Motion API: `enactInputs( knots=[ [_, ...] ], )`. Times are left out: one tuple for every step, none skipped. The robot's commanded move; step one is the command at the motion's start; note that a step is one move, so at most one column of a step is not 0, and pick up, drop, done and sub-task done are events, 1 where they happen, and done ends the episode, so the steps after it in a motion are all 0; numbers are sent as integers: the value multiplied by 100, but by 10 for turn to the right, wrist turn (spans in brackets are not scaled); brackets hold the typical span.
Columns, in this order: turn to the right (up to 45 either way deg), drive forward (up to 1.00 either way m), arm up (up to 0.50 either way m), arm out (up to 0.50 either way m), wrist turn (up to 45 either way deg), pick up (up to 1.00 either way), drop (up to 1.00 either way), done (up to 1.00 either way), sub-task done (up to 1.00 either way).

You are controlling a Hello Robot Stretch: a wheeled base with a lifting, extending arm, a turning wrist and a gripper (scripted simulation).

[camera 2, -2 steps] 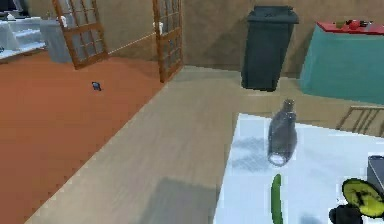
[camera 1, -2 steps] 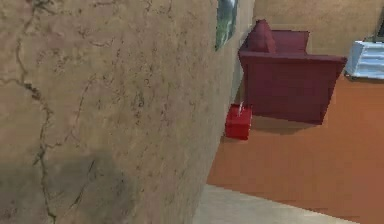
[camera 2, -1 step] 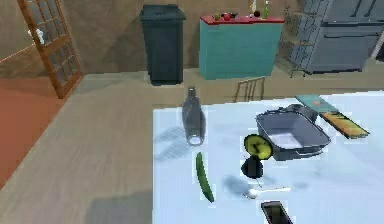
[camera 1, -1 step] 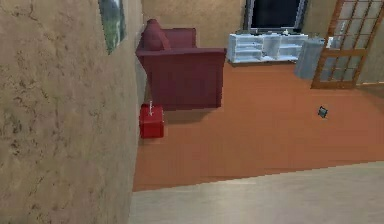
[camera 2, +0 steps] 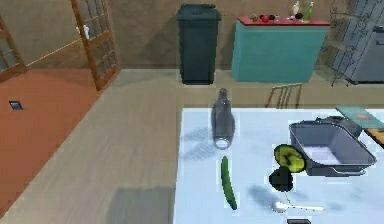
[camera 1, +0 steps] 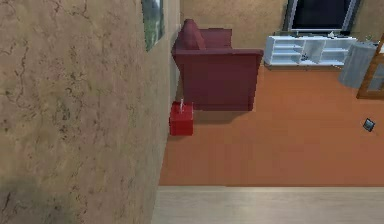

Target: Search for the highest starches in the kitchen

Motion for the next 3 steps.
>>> enactInputs(
  knots=[
    [0, 25, 0, 0, 0, 0, 0, 0, 0],
    [450, 0, 0, 0, 0, 0, 0, 0, 0],
    [390, 0, 0, 0, 0, 0, 0, 0, 0]
  ],
)
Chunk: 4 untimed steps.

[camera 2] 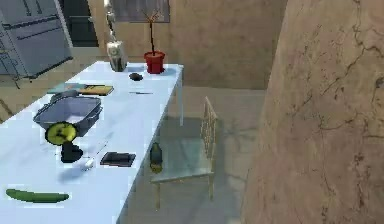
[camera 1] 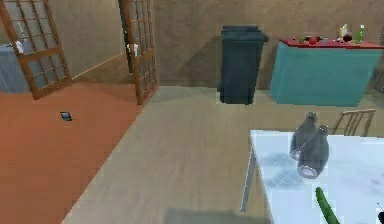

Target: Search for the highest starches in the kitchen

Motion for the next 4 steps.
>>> enactInputs(
  knots=[
    [0, 100, 0, 0, 0, 0, 0, 0, 0],
    [60, 0, 0, 0, 0, 0, 0, 0, 0],
    [0, 25, 0, 0, 0, 0, 0, 0, 0],
    [450, 0, 0, 0, 0, 0, 0, 0, 0]
  ],
)
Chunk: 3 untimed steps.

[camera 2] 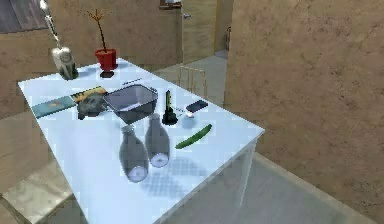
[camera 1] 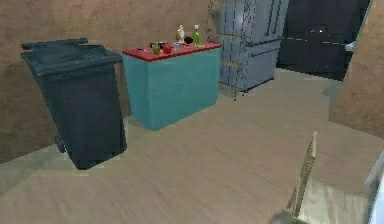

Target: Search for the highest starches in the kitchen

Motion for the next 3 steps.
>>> enactInputs(
  knots=[
    [120, 0, 0, 0, 0, 0, 0, 0, 0],
    [0, 100, 0, 0, 0, 0, 0, 0, 0],
    [0, 100, 0, 0, 0, 0, 0, 0, 0]
  ],
)
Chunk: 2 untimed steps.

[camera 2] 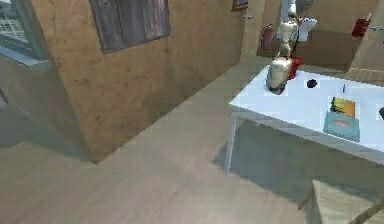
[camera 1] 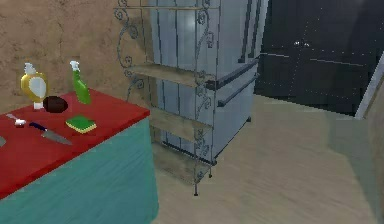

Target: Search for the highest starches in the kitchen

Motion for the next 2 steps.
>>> enactInputs(
  knots=[
    [90, 0, 0, 0, 0, 0, 0, 0, 0],
    [0, 5, 0, 0, 0, 0, 0, 0, 0]
  ],
)
